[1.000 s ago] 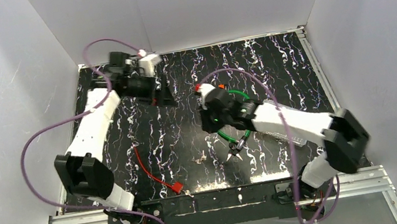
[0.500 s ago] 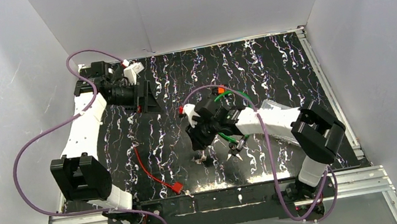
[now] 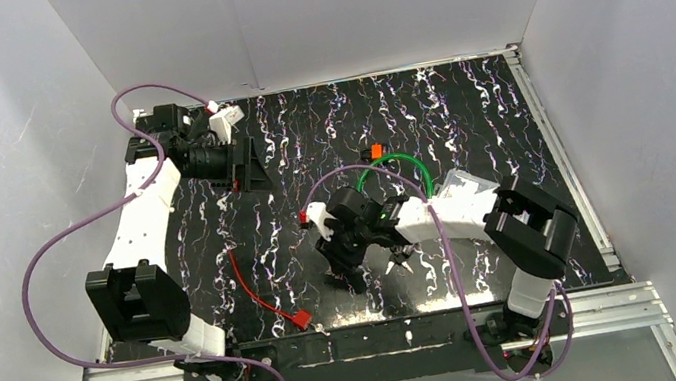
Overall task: Unlock with the key
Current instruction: Pick up the key from the center of the board.
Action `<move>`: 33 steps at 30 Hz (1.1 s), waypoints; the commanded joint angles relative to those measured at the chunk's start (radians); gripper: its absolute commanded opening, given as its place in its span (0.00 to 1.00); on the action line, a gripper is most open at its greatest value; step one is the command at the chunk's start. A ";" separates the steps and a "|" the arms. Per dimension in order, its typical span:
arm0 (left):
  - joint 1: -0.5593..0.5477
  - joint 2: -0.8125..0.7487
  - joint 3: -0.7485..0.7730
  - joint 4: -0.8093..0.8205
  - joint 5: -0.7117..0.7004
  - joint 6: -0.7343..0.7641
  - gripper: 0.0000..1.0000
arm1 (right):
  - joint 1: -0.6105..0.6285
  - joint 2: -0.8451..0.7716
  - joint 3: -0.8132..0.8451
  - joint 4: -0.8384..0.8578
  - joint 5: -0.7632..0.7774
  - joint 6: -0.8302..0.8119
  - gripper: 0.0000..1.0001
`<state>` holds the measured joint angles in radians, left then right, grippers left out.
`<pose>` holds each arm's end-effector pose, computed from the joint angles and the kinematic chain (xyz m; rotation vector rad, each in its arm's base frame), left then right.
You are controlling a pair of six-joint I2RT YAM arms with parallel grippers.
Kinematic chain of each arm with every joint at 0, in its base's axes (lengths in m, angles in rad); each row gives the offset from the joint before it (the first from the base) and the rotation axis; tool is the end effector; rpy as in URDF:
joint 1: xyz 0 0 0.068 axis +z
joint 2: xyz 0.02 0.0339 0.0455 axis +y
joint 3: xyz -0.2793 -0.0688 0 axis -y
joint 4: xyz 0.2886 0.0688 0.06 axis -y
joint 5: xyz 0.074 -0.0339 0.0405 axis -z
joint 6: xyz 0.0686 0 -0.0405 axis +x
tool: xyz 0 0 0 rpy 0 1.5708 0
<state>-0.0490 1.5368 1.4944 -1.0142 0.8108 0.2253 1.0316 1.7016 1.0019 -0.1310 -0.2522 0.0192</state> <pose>0.3582 -0.0673 0.3348 0.5963 2.3400 -0.9703 0.1961 0.3611 0.1468 -1.3282 2.1406 0.7655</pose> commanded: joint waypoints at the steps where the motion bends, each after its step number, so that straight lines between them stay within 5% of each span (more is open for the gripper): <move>1: 0.001 -0.028 -0.001 -0.028 0.008 0.020 0.98 | 0.019 0.022 0.001 0.020 0.033 -0.053 0.37; 14: 0.009 -0.029 0.024 -0.048 0.009 0.037 0.98 | 0.060 0.011 -0.042 0.011 0.099 -0.050 0.34; 25: 0.010 -0.055 0.003 -0.046 0.011 0.066 0.97 | 0.061 0.024 -0.026 -0.005 0.137 -0.027 0.02; 33: 0.010 -0.085 -0.032 -0.023 0.041 0.125 0.95 | 0.061 -0.107 -0.067 0.028 0.170 0.010 0.01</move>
<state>-0.0467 1.5030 1.4787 -1.0252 0.8111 0.2986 1.0877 1.6981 0.9558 -0.1230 -0.1137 0.0087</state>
